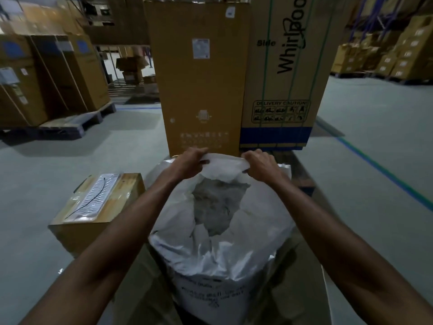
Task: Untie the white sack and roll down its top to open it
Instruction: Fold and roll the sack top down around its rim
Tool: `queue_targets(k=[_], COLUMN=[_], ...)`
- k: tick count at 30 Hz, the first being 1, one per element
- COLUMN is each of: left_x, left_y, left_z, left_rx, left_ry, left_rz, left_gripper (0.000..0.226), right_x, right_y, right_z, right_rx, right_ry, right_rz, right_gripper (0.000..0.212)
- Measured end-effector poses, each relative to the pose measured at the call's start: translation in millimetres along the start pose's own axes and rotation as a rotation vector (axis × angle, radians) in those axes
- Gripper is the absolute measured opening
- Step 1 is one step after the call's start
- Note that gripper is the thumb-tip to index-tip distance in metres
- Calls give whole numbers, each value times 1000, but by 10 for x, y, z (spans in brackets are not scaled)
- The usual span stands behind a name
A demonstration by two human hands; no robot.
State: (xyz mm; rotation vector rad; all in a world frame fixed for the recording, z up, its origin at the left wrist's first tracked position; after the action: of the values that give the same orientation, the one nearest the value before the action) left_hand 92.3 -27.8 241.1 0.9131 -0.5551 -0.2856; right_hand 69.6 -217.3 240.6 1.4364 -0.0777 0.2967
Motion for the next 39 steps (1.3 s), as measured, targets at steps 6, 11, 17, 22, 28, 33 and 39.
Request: queue_targets(k=[6, 11, 17, 22, 28, 33, 39], left_x=[148, 240, 365, 480, 557, 619, 754], left_y=[-97, -48, 234, 286, -319, -372, -475], left_z=[-193, -440, -677, -774, -65, -119, -269], left_rx=[-229, -357, -368, -296, -145, -292, -441], left_ry=[17, 34, 52, 120, -168, 27, 244], left_rz=[-97, -115, 137, 221, -67, -112, -262], left_gripper=[23, 16, 16, 11, 22, 18, 35], right_x=[323, 622, 781, 815, 792, 774, 551], right_y=[-76, -335, -229, -177, -455, -340, -131], right_z=[51, 37, 187, 143, -123, -42, -65], right_rx=[53, 533, 681, 735, 838, 900, 154], right_ry=[2, 19, -42, -127, -62, 42, 295], right_rz=[-14, -229, -24, 26, -318, -255, 167], right_gripper=[40, 26, 8, 32, 41, 40, 19])
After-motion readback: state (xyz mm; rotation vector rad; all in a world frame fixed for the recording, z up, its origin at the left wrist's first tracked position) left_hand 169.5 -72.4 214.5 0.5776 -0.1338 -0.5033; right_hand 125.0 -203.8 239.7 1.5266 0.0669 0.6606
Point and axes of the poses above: each hand's wrist, its own x-axis towards the middle knuckle, its own y-axis out of the back of the hand, z = x × y, the point moved 10 cm from there along x, towards the middle knuckle, and after that the axes turned 11 degrees about -x, right-handed, at the moved point
